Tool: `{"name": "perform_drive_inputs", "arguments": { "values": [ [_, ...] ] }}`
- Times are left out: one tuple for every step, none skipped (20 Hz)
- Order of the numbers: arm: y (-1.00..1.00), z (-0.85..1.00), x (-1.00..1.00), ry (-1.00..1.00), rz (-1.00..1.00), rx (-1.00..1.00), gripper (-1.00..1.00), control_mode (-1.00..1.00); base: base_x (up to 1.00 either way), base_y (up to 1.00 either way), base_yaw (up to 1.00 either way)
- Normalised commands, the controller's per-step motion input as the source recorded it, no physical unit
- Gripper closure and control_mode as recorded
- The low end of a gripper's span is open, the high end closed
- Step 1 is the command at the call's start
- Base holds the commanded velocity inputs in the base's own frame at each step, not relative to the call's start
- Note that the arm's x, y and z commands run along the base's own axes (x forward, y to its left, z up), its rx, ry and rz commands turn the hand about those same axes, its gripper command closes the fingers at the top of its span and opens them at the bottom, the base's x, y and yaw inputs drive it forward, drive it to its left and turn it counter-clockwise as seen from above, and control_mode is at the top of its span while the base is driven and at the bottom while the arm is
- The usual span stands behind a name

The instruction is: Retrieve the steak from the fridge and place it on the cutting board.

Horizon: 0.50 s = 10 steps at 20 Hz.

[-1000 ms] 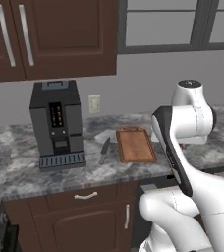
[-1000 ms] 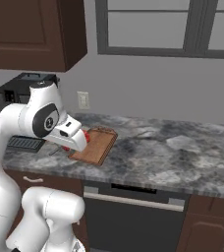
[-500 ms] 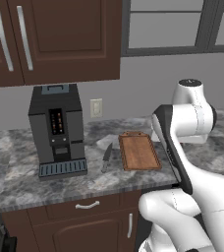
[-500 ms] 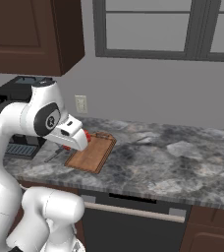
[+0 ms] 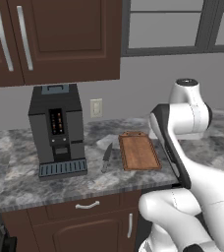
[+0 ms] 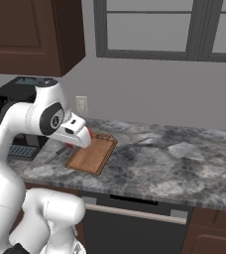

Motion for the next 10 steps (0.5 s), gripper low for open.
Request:
{"name": "perform_drive_inputs", "arguments": {
  "values": [
    [0.00,-0.11,0.89,0.00,0.12,0.00,1.00,-1.00,0.00,0.00,0.00],
    [0.00,-0.23,0.93,0.00,0.10,0.02,1.00,-1.00,0.00,0.00,0.00],
    [0.00,-0.25,1.00,0.04,0.11,0.00,1.00,-1.00,0.00,0.00,0.00],
    [0.00,-0.26,1.00,0.12,0.11,0.00,1.00,-1.00,0.00,0.00,0.00],
    [0.00,-0.26,1.00,0.19,0.07,0.00,1.00,-1.00,0.00,0.00,0.00],
    [0.00,-0.22,0.98,0.12,0.05,0.00,1.00,-1.00,0.00,0.00,0.00],
    [-0.01,-0.21,0.81,0.15,0.03,0.00,1.00,-1.00,0.00,0.00,0.00],
    [0.00,-0.36,0.76,0.11,0.00,0.00,1.00,-1.00,0.00,0.00,0.00],
    [0.00,-0.59,0.81,0.10,0.00,0.00,1.00,-1.00,0.00,0.00,0.00],
    [0.00,-0.74,0.65,0.00,0.00,0.00,1.00,-1.00,0.00,0.00,0.00]
  ]
}}
